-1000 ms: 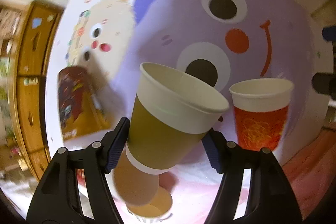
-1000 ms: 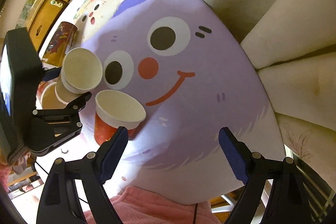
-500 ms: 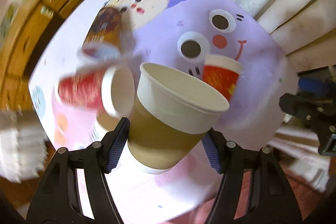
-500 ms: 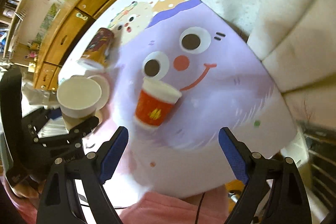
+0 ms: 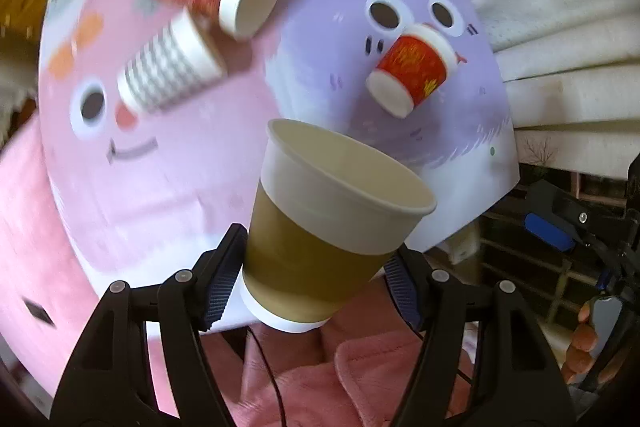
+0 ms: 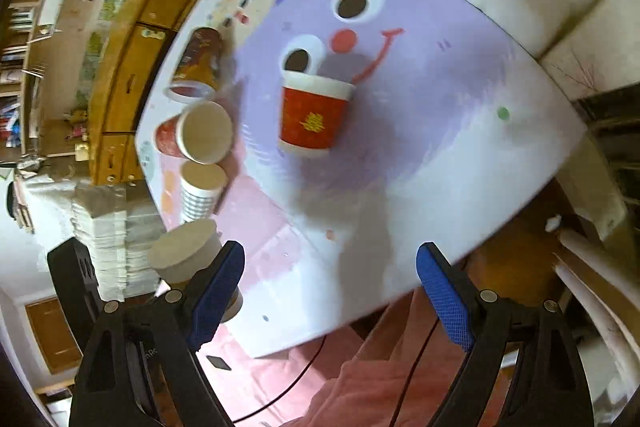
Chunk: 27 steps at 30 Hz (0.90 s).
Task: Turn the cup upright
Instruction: 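Close the right gripper on the kraft cup and lift it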
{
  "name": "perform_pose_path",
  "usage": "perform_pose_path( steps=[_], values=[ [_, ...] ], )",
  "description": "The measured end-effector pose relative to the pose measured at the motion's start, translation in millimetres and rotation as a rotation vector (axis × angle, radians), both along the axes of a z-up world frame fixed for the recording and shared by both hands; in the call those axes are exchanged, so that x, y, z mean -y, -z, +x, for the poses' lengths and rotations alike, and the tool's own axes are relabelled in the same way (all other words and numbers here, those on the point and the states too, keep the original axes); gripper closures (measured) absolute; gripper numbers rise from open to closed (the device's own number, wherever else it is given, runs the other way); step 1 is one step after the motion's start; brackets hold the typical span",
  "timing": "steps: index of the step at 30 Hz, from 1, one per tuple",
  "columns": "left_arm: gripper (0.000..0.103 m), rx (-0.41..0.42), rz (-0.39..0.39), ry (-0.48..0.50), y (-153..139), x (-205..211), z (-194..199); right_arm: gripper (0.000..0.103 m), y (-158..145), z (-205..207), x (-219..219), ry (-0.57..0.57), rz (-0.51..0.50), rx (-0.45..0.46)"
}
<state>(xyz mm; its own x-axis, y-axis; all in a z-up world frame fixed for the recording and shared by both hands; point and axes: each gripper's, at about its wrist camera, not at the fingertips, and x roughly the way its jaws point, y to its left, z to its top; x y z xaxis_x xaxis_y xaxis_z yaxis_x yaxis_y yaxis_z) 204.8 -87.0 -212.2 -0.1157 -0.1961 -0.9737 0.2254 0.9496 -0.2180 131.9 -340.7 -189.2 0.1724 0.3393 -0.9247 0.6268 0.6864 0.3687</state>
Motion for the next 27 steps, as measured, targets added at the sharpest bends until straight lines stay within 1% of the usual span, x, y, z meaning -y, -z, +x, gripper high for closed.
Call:
perform_pose_path(
  steps=[5,8,11,13,15,19,24,25,27],
  values=[
    [0.038,-0.124,-0.036,-0.140,34.5,1.4,-16.3,0.014,14.0,3.0,10.9,-0.047,0.047,-0.065],
    [0.038,-0.173,-0.058,-0.220,56.3,5.6,-25.5,0.014,23.6,12.2,19.5,-0.118,0.062,-0.103],
    [0.038,-0.208,-0.071,-0.324,75.6,8.2,-32.6,0.013,34.0,22.1,29.5,-0.183,0.045,-0.145],
    [0.038,-0.217,-0.082,-0.385,87.4,9.5,-36.0,0.013,42.0,28.5,34.8,-0.231,0.051,-0.172],
    [0.038,-0.228,-0.088,-0.426,97.0,11.0,-39.2,0.013,50.7,36.1,39.0,-0.289,0.053,-0.199],
    [0.038,-0.255,-0.088,-0.482,116.1,18.2,-44.9,0.013,61.6,52.0,41.5,-0.379,0.039,-0.228],
    [0.035,-0.259,-0.078,-0.519,125.4,25.1,-48.8,0.013,67.7,76.2,39.0,-0.483,0.028,-0.237],
    [0.033,-0.262,-0.076,-0.522,126.3,27.0,-49.3,0.013,68.4,81.0,37.8,-0.501,0.028,-0.237],
    [0.023,-0.260,-0.071,-0.523,126.8,27.8,-51.2,0.013,69.3,89.9,35.5,-0.533,0.029,-0.236]
  ],
)
